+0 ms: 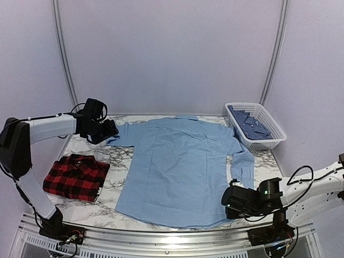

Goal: Fold and stack the long sleeve shirts
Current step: Pick up the sleeve from the corner of the board.

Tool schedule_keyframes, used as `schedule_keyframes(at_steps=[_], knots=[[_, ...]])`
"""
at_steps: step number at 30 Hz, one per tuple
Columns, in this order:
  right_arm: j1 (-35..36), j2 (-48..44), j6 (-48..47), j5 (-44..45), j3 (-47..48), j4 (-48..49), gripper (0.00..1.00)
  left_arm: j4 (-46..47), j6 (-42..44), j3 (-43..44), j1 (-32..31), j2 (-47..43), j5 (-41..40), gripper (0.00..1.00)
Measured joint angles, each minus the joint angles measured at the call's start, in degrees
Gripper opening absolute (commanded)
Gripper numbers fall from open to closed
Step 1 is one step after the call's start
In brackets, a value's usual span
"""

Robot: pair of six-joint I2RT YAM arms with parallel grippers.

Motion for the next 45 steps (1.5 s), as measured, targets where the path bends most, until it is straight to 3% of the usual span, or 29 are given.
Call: schedule_keyframes(at_steps=[7,11,20,33,35,39,45], knots=[[-0.02,-3.96,-0.02,-1.97,-0.63,-0.13,0.35,-0.22,0.22,8.39,11.63,9.49,-4.20,0.73],[-0.04,-6.88,-1.20,-1.27,2.95,-4.09,0.42,-0.48,0.07,12.00,16.15,15.82,-5.64,0.72],[-3.54,-8.52,-7.65,1.60,12.92,-6.36,0.45,-3.54,0.55,20.13,19.98,26.18,-8.70,0.70],[-13.79,-1.81,-21.03,-1.25,17.51,-0.57,0.44,-10.32,2.78,37.22,20.35,39.28,-13.88,0.62],[-14.21,-0.94,-22.05,-1.90,17.53,0.37,0.44,-11.23,2.54,38.18,20.37,39.74,-13.70,0.53],[-14.71,0.81,-23.67,-2.99,17.68,1.70,0.44,-12.04,2.21,39.08,20.37,40.24,-13.31,0.24],[-14.88,2.19,-25.11,-3.74,19.02,3.87,0.44,-12.46,2.51,39.32,20.61,40.26,-11.91,0.00]])
